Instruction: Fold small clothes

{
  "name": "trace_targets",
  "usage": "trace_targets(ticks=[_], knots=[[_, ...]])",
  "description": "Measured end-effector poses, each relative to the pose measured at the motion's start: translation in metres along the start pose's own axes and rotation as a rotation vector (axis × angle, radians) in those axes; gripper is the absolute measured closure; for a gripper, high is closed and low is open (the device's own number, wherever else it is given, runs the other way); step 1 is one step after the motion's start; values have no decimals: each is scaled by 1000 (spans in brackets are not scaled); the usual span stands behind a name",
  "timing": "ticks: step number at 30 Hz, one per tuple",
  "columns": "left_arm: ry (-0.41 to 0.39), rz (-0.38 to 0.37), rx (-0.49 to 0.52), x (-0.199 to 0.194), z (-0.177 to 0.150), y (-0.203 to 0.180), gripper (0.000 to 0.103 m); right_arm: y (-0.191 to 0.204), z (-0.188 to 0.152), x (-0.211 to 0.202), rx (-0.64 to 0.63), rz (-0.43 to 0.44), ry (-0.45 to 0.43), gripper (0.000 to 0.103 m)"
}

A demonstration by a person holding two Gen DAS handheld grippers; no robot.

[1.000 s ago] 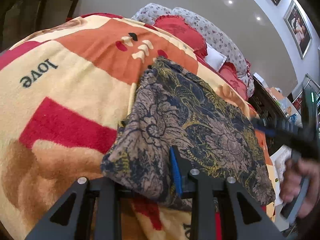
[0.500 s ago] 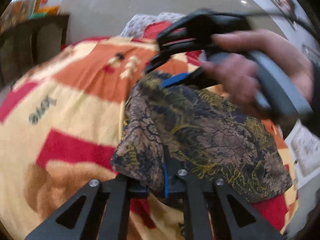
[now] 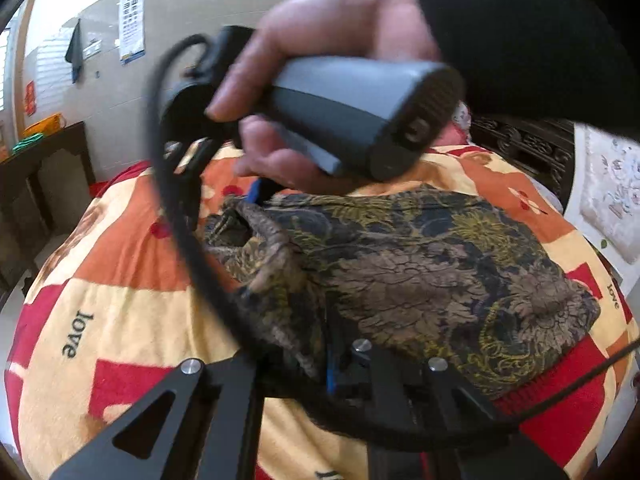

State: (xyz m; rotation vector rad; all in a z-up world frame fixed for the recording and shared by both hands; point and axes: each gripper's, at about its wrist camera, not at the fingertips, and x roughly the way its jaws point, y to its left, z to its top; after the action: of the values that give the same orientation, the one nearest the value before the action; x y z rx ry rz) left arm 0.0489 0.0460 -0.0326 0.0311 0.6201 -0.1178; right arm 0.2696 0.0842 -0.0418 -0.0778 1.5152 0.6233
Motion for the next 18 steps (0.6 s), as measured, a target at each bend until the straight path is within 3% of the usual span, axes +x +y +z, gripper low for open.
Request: trace_targets(ticks=[4,9,13,18], knots=[[1,-42,23,0,2,-9,97,21,4,6,-86,-101,51,64],[6,-37,40,-1,-1,-9,97,39,7,14,-168,-195,78,66],[0,-32,36,-5,-3,-7,97,34,6,13,-172,-189,74,94],[-19,-21,49,-15,-10,-6,97,0,-1,-5,-115,-80,14,103]])
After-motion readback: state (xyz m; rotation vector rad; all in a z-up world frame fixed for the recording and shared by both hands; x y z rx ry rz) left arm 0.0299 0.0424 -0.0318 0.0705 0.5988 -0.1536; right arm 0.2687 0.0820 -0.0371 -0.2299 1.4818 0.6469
